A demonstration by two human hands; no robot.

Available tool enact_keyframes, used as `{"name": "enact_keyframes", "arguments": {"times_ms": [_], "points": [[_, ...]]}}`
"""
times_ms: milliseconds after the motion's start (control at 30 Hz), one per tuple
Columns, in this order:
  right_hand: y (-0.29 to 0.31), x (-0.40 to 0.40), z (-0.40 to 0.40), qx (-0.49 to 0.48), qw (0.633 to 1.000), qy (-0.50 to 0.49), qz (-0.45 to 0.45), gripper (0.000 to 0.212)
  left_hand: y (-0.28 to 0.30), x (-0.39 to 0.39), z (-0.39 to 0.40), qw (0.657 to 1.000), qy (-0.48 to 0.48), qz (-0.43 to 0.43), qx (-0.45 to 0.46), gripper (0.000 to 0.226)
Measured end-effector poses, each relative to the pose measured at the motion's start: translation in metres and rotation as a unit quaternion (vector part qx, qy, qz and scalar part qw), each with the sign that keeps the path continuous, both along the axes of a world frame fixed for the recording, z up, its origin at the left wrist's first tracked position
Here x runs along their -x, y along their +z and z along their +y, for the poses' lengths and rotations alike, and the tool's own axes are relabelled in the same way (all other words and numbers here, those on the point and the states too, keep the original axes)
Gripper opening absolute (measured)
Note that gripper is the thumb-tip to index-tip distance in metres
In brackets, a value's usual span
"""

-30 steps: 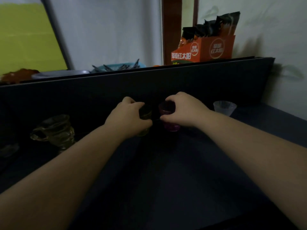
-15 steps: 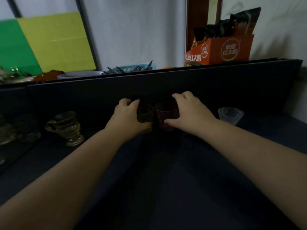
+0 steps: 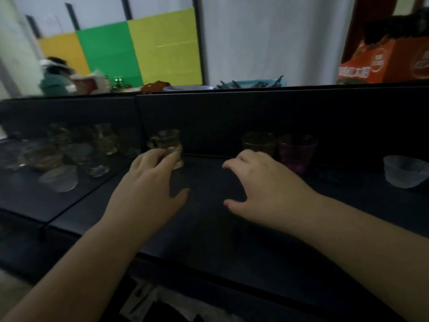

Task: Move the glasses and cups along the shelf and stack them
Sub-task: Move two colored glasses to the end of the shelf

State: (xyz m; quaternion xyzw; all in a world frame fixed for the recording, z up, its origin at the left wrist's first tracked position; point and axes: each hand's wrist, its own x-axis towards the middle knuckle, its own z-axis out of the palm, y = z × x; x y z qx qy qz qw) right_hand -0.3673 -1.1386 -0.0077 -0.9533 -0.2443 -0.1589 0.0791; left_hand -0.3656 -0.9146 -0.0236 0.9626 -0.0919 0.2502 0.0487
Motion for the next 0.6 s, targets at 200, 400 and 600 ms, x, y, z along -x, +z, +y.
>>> {"name": "enact_keyframes", "arguments": {"times_ms": [200,400,600], "points": [[-0.004,0.009,0.082,0.039,0.997,0.056,0.032,0.068,-0.015,0.041,0.107,0.996,0.081,0.016,-0.018,0.075],[-0.014,0.016,0.191,0.03,0.995,0.099,0.01,0.06,-0.024,0.077,0.21,0.99,0.141,0.027,-0.008,0.073],[-0.015,0.015,0.309,0.015,0.993,0.116,-0.008,0.056,-0.025,0.104,0.31,0.983,0.182,0.021,-0.018,0.073]]}}
